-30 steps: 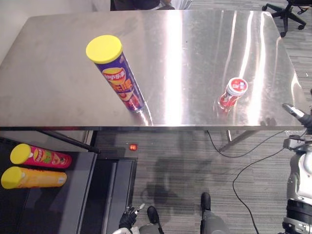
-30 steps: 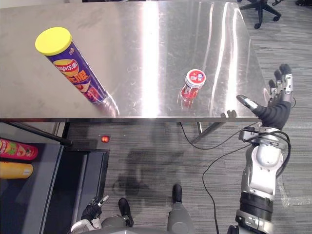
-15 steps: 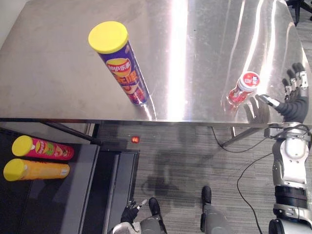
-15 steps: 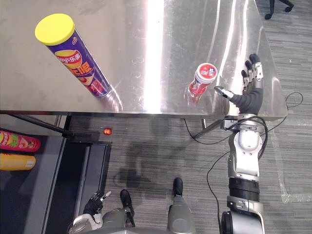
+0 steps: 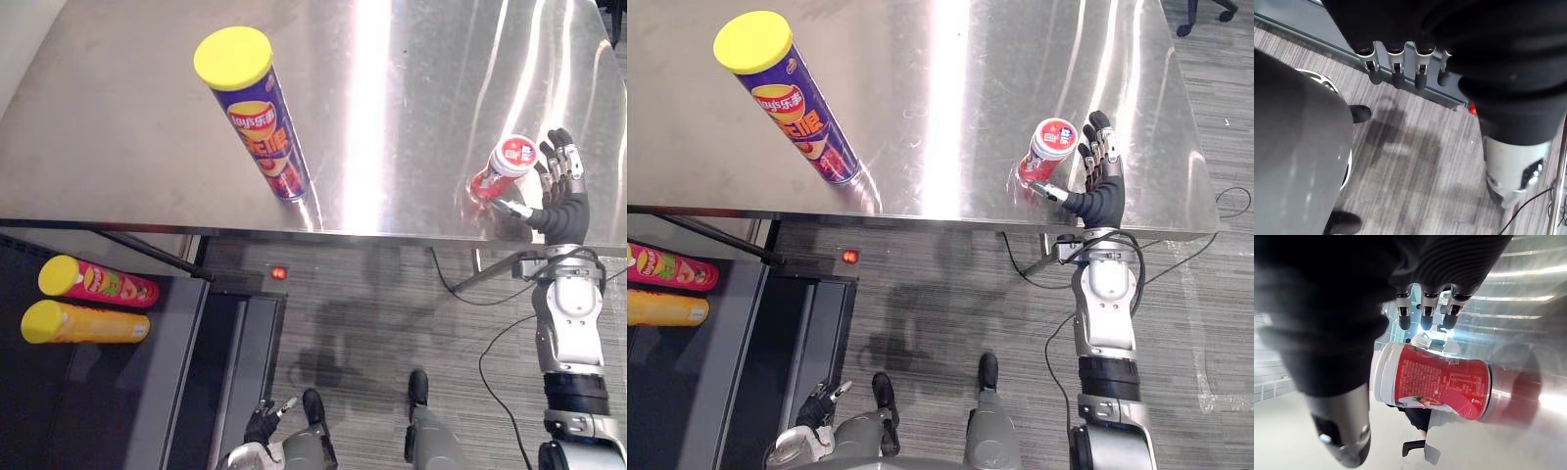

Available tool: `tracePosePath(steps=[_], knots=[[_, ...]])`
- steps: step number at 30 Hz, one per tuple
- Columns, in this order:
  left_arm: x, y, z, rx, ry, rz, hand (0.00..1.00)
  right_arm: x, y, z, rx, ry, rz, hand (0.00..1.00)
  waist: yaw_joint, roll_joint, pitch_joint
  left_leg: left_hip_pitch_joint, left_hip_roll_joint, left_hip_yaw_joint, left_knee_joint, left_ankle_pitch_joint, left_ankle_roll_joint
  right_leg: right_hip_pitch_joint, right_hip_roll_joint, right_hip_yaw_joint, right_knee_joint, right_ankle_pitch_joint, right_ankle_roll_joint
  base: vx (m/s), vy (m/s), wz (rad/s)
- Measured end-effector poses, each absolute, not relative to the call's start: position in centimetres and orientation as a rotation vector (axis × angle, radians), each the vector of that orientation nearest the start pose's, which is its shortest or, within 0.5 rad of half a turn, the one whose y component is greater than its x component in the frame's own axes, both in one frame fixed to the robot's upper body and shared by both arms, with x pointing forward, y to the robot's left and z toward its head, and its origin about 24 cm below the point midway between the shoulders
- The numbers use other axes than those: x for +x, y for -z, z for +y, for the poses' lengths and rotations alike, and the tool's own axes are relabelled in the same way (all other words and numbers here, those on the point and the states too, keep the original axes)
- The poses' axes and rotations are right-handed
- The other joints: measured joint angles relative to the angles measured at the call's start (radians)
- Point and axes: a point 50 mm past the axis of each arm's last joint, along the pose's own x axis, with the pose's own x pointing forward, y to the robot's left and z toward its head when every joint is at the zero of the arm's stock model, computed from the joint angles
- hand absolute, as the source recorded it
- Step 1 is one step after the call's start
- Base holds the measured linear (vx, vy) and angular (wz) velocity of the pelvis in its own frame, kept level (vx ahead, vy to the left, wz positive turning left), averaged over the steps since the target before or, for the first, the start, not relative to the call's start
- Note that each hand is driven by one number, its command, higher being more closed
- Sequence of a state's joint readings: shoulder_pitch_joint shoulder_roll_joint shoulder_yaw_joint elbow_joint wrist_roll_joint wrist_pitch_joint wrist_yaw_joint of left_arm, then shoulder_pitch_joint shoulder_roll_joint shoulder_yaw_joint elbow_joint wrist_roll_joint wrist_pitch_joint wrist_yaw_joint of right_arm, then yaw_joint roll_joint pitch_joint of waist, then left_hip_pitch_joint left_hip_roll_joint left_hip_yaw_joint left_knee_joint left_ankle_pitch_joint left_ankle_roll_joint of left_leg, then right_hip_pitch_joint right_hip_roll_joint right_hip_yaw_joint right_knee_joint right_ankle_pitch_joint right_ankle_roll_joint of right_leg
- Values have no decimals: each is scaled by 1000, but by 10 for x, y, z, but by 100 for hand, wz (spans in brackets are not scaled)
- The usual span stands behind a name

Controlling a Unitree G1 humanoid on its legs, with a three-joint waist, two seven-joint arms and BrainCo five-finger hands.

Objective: Put the gum and the chips on the shelf.

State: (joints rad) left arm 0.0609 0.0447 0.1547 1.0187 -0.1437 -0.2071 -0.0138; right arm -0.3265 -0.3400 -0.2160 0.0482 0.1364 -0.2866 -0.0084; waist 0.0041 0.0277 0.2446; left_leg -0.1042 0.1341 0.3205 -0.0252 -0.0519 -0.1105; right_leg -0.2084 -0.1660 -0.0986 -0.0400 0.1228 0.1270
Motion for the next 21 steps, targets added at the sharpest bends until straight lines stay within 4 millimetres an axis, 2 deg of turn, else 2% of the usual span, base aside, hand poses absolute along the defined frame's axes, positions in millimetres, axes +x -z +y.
tracePosePath(steps=[12, 21], knots=[[127, 146, 191, -146, -253, 845, 0, 292, -175, -237, -175, 165, -618, 0, 2, 3, 8, -20, -2, -4, -1, 12, 11, -14, 1, 0, -14, 37, -11, -14, 6, 0], [128, 146, 192, -143, -258, 840, 0, 295, -186, -236, -158, 189, -660, 0, 3, 1, 11, -32, -6, -7, -7, 24, 13, -25, -2, 1, -20, 37, -12, 0, 0, 0]])
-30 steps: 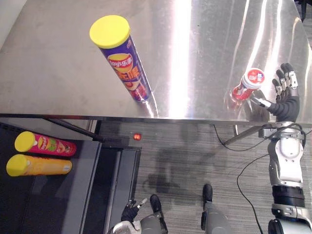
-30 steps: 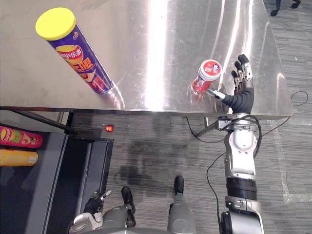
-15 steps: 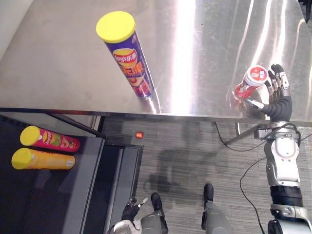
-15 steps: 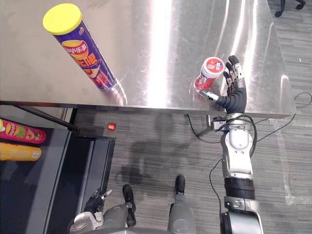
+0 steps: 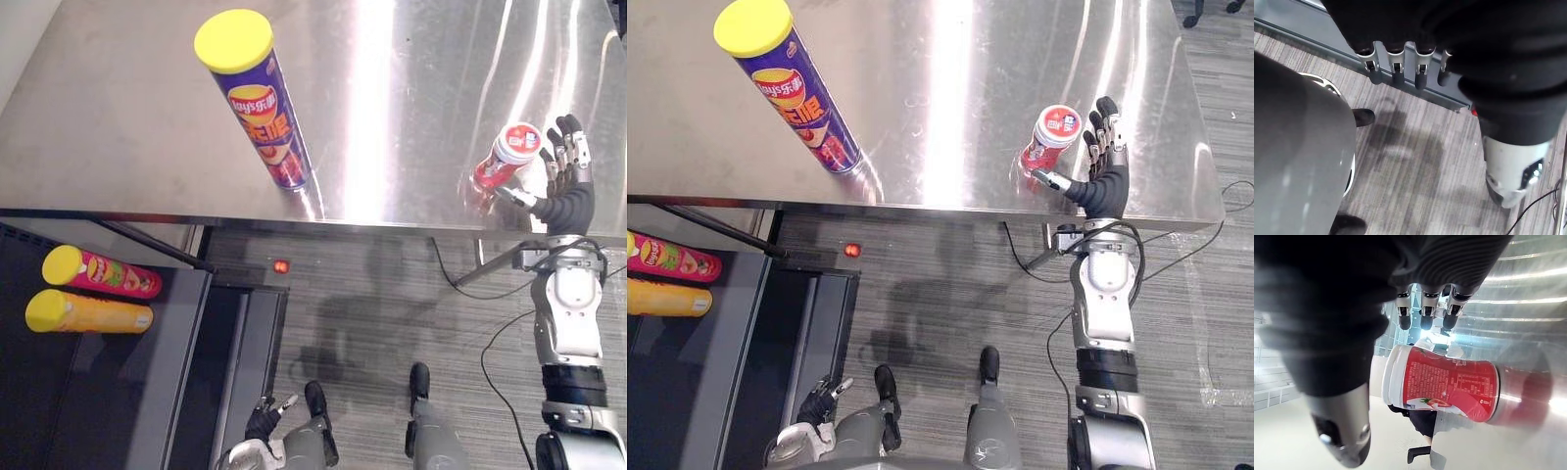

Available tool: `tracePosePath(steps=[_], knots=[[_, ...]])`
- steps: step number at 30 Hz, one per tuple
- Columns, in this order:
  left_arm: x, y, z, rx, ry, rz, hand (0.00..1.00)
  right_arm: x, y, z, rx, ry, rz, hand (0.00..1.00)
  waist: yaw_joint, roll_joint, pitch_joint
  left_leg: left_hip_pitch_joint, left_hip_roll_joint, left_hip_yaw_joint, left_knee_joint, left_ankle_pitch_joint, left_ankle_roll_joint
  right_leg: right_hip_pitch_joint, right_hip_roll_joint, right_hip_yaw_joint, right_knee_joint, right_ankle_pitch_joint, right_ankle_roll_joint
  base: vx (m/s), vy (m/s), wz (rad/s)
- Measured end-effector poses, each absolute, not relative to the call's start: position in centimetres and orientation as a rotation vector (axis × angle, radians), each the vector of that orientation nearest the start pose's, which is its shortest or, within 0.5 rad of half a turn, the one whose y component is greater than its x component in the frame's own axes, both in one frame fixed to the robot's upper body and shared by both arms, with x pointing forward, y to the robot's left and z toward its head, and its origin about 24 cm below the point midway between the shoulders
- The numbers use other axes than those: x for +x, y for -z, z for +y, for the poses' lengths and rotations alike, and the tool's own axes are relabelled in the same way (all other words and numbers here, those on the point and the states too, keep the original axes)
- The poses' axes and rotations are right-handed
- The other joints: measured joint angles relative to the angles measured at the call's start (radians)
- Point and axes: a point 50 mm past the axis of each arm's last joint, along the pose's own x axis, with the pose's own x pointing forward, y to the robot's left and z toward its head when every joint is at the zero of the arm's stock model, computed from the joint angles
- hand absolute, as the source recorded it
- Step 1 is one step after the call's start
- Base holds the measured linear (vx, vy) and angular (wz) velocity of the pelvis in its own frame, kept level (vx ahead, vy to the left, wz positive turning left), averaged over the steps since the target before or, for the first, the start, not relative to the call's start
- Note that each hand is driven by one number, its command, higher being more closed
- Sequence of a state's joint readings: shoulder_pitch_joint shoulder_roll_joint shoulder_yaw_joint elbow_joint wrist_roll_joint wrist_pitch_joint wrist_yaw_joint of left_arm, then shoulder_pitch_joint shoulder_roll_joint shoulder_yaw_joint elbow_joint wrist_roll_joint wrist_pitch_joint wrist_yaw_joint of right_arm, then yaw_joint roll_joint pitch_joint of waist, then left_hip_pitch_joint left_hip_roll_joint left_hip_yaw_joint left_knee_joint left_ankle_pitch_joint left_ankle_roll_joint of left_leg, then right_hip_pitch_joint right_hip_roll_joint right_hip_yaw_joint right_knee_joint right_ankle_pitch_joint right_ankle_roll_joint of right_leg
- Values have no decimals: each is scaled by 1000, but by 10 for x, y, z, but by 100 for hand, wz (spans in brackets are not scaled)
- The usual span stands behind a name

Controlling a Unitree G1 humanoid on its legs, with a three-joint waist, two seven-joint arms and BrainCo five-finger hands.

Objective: Put the gum and the chips on the shelf.

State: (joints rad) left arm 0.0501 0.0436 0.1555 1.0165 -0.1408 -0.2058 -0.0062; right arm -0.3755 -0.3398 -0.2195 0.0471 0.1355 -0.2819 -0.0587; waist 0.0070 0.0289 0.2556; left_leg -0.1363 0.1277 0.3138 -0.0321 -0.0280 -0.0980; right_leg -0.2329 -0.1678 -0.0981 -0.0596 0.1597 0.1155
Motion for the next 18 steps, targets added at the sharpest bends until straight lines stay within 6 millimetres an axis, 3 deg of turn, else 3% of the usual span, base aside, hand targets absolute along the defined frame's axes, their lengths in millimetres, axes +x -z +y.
tracePosePath(steps=[18], knots=[[130, 145, 193, -140, -258, 837, 0, 311, -195, -239, -123, 230, -649, 0, 0, -6, 5, -4, 1, -6, -61, 54, -6, -23, 10, -1, -7, 0, 0, -3, 0, 0]])
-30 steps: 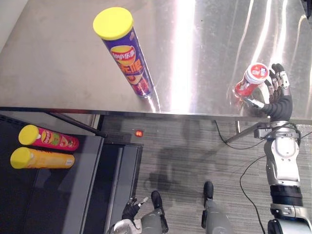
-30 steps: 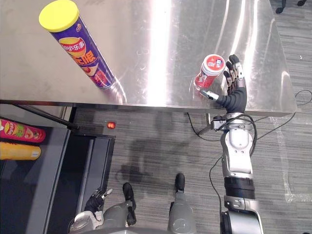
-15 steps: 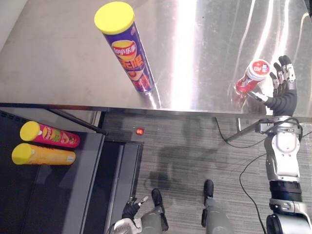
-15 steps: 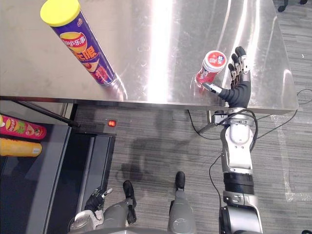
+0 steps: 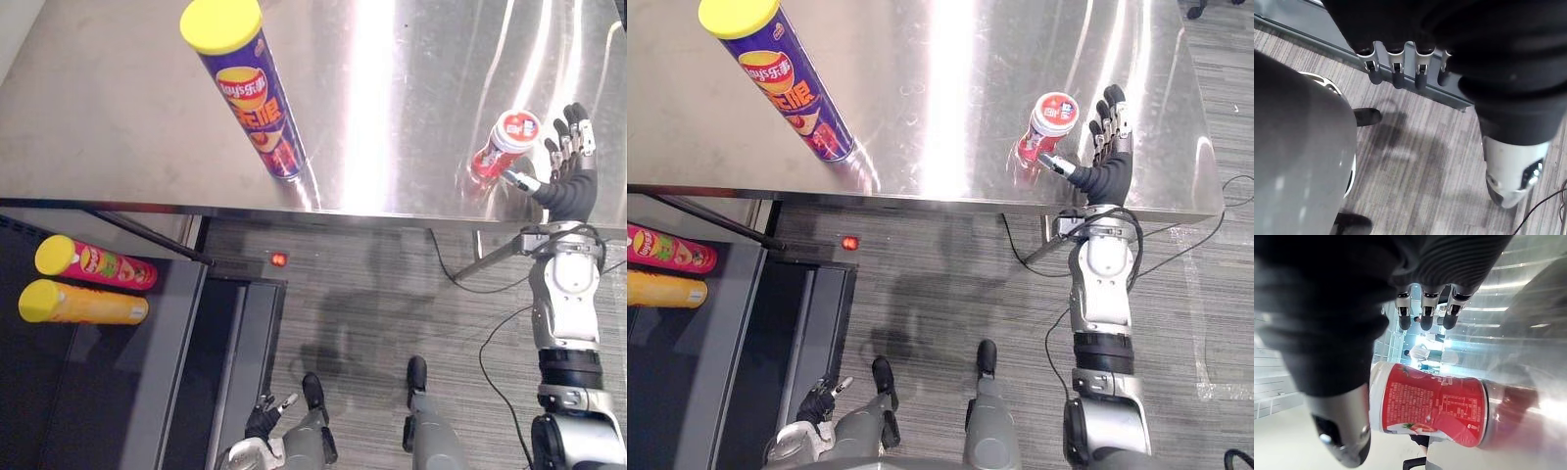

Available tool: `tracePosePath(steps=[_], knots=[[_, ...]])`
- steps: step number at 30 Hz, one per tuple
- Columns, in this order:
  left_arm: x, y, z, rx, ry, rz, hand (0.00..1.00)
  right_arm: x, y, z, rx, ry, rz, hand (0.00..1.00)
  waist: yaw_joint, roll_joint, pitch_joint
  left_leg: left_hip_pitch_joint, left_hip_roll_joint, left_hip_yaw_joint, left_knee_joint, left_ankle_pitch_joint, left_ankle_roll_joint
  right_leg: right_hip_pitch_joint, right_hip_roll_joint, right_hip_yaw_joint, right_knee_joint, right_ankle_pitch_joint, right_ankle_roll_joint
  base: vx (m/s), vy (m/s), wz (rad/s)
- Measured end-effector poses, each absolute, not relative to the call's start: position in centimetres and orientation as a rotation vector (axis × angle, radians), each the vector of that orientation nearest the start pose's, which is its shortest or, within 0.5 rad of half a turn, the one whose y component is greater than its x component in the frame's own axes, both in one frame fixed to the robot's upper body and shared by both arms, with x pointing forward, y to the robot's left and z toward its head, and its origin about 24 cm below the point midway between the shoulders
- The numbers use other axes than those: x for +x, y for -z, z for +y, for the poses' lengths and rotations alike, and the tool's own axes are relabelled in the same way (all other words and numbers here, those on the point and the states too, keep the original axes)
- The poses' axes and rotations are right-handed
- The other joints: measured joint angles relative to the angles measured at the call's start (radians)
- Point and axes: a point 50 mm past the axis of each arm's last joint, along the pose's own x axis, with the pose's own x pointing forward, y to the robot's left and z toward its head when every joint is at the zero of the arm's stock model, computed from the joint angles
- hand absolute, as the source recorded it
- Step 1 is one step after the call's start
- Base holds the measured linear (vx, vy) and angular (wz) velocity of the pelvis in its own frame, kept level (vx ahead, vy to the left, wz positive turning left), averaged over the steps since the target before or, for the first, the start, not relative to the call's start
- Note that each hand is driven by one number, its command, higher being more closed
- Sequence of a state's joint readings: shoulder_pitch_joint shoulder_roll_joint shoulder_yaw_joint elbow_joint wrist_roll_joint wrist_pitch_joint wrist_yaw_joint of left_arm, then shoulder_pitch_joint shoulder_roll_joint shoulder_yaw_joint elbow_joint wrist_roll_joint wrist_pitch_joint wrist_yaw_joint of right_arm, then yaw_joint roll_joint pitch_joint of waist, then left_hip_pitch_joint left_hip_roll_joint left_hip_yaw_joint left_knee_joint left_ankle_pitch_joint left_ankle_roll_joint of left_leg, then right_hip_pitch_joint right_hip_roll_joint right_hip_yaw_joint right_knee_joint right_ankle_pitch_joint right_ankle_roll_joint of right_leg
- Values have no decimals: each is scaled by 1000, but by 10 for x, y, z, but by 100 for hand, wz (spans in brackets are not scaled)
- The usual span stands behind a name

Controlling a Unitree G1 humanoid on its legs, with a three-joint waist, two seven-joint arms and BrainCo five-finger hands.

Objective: Put the gum and the chips on the shelf.

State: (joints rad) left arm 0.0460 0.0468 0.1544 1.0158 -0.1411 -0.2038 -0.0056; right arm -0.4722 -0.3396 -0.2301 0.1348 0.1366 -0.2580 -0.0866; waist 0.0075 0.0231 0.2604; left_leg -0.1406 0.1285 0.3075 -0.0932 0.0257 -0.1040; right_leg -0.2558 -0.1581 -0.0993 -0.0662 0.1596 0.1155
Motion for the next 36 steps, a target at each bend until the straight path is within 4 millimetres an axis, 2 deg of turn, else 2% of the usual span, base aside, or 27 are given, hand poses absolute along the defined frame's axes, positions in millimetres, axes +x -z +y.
tracePosePath(steps=[3, 4, 8, 11, 16, 29, 36], knots=[[131, 144, 193, -139, -258, 831, 0, 313, -202, -237, -116, 229, -669, 0, -1, 0, 10, -6, 1, -10, 0, 6, -1, 0, 1, -4, -1, 0, 0, -15, -2, 7], [132, 144, 193, -139, -258, 829, 0, 315, -205, -237, -112, 232, -674, 100, -1, 0, 12, -10, 3, -13, 0, 9, -1, -2, 2, -6, -2, 0, 0, -21, -5, 11], [133, 143, 193, -138, -254, 822, 0, 321, -209, -236, -99, 242, -672, 100, 4, -1, 12, -15, 6, -17, -1, 16, -2, -4, 5, -8, -4, 0, 0, -8, -2, 3], [136, 142, 192, -132, -242, 812, 0, 323, -216, -237, -118, 242, -688, 100, 21, -2, 13, -21, 8, -18, -7, 22, -4, -9, 7, -9, -4, 0, 0, 0, 0, 0], [139, 140, 194, -120, -235, 800, 0, 331, -228, -229, -135, 213, -705, 100, 23, -12, 18, -32, 17, -21, -8, 35, -11, -19, 16, -12, -5, 0, 1, -5, -1, 1], [141, 139, 195, -100, -219, 795, 0, 334, -220, -221, -138, 172, -670, 100, 23, -19, 23, -39, 37, -31, -10, 68, -23, -21, 35, -13, -8, -2, 1, 0, 0, 0], [141, 138, 199, -84, -219, 794, 0, 327, -204, -224, -119, 186, -648, 100, 22, -44, 18, -32, 41, -23, -10, 72, -25, -19, 38, -6, -7, -1, 1, 5, -3, -3]])
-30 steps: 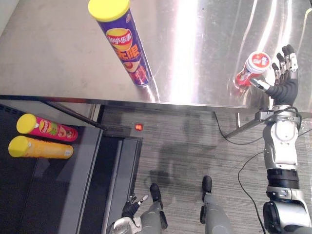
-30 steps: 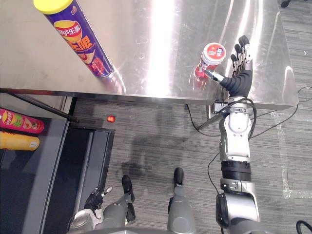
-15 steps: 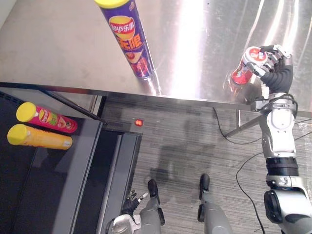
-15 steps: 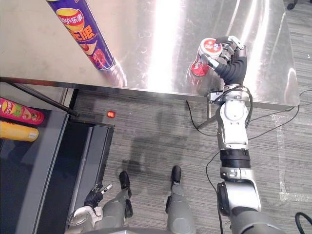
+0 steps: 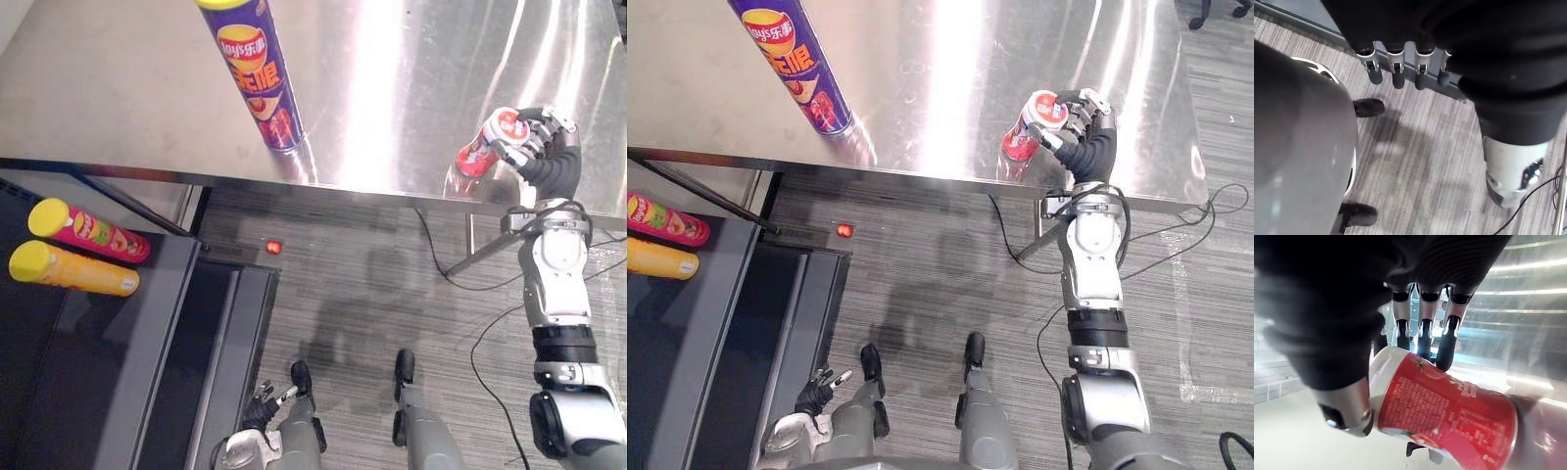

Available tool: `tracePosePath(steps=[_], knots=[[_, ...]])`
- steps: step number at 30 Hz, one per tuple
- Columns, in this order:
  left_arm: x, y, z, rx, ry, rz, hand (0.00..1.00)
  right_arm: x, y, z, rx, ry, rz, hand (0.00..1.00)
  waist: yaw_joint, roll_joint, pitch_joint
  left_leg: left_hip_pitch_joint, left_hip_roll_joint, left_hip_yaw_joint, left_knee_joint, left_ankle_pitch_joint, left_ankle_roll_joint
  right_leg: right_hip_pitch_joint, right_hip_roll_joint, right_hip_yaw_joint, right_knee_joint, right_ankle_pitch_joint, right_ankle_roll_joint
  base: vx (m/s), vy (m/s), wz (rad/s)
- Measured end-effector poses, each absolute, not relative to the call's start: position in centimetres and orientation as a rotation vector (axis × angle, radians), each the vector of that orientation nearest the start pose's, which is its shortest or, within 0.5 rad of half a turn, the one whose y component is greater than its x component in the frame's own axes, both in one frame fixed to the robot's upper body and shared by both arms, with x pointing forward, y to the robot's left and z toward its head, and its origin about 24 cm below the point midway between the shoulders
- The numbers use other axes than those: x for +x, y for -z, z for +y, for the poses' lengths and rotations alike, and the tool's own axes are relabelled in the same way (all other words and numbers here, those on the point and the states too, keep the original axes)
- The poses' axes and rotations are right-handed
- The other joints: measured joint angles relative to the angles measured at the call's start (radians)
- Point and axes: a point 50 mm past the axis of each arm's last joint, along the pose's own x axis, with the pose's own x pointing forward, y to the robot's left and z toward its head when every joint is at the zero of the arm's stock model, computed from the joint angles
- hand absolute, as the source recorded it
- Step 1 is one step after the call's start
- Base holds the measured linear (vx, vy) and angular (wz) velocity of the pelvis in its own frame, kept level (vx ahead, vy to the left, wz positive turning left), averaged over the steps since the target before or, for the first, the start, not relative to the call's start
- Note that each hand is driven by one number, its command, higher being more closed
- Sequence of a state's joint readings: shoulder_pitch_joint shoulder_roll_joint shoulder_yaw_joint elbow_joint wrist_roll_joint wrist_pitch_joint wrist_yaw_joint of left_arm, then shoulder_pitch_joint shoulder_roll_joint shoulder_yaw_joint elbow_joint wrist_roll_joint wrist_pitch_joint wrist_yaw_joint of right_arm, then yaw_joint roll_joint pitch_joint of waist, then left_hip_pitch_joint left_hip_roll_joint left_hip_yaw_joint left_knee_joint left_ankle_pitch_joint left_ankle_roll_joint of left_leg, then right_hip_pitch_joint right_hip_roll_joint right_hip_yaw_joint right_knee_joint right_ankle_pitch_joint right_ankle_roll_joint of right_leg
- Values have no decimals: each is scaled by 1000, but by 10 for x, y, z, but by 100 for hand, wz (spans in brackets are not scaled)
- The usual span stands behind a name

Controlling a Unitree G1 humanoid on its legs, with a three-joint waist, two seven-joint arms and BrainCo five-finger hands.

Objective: Put the gum and the chips on the shelf.

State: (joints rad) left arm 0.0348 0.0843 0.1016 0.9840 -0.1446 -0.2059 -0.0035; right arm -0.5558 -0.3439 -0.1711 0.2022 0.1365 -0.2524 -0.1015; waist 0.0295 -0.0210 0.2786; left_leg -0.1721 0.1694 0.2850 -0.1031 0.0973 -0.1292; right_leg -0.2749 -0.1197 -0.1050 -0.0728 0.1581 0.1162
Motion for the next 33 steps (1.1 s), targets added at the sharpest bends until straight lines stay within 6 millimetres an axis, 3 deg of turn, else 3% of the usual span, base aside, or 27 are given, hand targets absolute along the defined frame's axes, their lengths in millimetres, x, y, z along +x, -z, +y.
tracePosePath(steps=[9, 16, 20, 33], knots=[[137, 139, 205, -74, -236, 810, 0, 297, -188, -226, -208, 170, -652, 100, -5, -33, -31, 22, 1, 1, 0, -1, -2, 23, 1, -1, -5, 0, 0, 3, 0, 0], [124, 143, 211, -65, -260, 843, 0, 269, -179, -223, -261, 89, -654, 100, -27, -68, -83, 42, -3, 1, 0, -3, -3, 42, -6, -5, -6, -7, 2, 0, 0, 0], [120, 144, 211, -61, -262, 854, 0, 257, -168, -223, -282, 48, -616, 100, -29, -71, -106, 56, -4, -2, 0, -4, -5, 56, -8, -7, -5, -9, 1, 0, 0, 0], [109, 147, 213, -43, -262, 886, 0, 240, -159, -222, -293, 5, -592, 100, -31, -79, -169, 76, -3, -9, 0, -8, -11, 79, -10, -11, -4, -11, -2, 0, 0, 0]])
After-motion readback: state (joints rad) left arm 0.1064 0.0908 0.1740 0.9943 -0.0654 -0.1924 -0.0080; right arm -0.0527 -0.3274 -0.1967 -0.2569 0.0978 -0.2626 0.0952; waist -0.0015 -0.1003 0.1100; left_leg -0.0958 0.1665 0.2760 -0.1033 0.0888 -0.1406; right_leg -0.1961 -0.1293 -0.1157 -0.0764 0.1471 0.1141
